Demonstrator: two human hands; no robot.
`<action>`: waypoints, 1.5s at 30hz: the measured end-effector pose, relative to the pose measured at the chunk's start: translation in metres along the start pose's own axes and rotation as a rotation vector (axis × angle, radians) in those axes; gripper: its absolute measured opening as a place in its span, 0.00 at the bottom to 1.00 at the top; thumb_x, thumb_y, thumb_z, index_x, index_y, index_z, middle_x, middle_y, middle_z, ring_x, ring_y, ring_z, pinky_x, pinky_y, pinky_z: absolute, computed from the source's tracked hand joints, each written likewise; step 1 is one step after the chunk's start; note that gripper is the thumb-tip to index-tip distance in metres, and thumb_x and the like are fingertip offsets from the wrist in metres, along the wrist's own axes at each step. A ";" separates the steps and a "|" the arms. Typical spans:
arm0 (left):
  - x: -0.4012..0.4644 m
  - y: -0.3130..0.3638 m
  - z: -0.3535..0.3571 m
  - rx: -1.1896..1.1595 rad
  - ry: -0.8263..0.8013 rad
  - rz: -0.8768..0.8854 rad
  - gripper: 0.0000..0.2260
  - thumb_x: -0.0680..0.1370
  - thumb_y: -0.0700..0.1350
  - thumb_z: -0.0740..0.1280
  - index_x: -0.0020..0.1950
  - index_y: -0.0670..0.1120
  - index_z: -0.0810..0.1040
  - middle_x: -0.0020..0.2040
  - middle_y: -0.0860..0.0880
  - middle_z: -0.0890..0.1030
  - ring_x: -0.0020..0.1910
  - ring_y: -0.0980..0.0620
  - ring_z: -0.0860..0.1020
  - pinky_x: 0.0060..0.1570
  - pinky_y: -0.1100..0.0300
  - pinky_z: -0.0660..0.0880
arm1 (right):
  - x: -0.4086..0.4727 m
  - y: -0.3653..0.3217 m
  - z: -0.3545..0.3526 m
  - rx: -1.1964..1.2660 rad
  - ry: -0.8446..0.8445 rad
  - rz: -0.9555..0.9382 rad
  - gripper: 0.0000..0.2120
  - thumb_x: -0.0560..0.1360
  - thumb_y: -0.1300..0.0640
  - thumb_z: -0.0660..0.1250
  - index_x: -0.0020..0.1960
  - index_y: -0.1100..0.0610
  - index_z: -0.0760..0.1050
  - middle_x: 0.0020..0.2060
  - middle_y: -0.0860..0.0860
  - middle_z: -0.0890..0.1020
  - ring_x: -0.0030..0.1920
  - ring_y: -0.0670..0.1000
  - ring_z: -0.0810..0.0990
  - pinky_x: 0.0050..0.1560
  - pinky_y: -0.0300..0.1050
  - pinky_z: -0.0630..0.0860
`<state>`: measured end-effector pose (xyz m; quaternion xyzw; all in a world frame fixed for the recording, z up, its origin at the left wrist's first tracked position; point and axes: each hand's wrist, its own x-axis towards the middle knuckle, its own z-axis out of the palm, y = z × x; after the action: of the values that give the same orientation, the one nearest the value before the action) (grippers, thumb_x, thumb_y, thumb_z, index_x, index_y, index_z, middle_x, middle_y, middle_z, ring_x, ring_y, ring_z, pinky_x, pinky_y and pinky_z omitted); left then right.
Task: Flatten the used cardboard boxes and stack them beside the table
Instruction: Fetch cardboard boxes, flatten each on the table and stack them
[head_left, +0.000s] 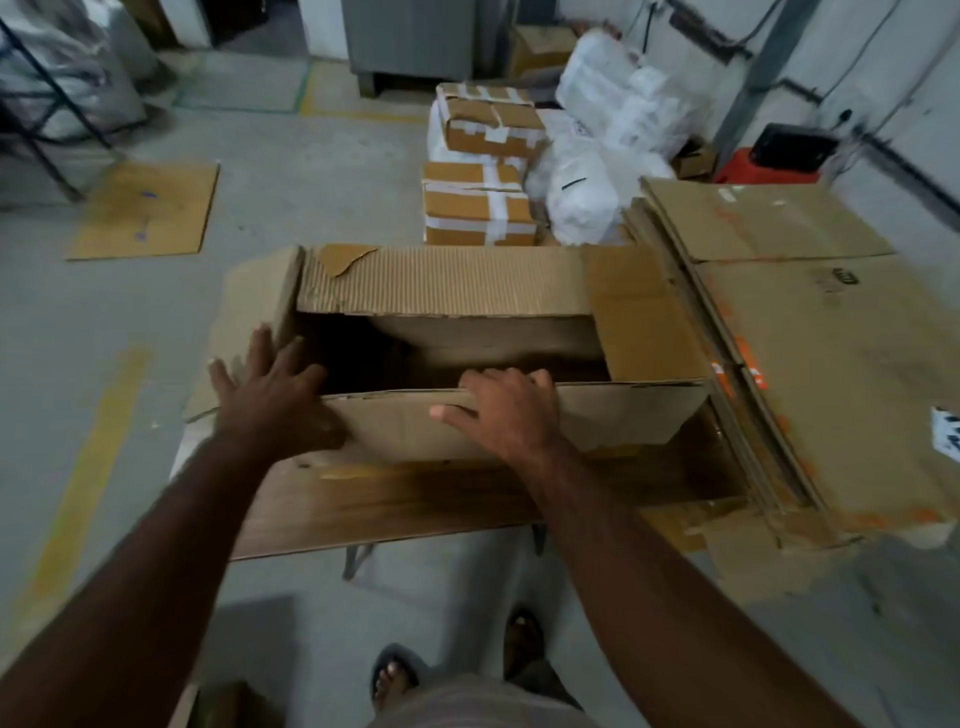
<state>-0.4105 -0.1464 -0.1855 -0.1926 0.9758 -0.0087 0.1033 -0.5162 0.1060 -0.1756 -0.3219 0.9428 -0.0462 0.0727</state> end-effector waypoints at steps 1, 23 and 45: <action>0.000 0.002 -0.003 0.007 -0.016 -0.014 0.47 0.65 0.72 0.74 0.79 0.58 0.60 0.84 0.46 0.44 0.80 0.38 0.36 0.69 0.21 0.45 | 0.001 0.001 -0.005 0.058 -0.020 0.044 0.33 0.79 0.26 0.49 0.67 0.48 0.76 0.63 0.50 0.81 0.64 0.56 0.77 0.65 0.59 0.66; 0.041 0.190 -0.024 -0.234 -0.022 0.073 0.66 0.51 0.89 0.43 0.84 0.55 0.43 0.83 0.51 0.35 0.82 0.47 0.39 0.74 0.27 0.47 | -0.018 0.228 -0.059 0.119 0.099 0.609 0.47 0.77 0.35 0.66 0.83 0.56 0.47 0.81 0.66 0.49 0.80 0.69 0.49 0.78 0.66 0.53; 0.031 0.195 -0.034 -0.351 -0.056 0.016 0.62 0.54 0.88 0.55 0.82 0.63 0.41 0.76 0.60 0.22 0.82 0.48 0.38 0.73 0.32 0.62 | 0.089 0.108 -0.041 0.011 0.142 -0.200 0.45 0.77 0.38 0.66 0.84 0.50 0.47 0.82 0.54 0.33 0.82 0.57 0.37 0.76 0.64 0.58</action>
<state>-0.5181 0.0216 -0.1696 -0.1999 0.9606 0.1678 0.0951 -0.6571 0.1384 -0.1595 -0.4097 0.9086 -0.0810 0.0026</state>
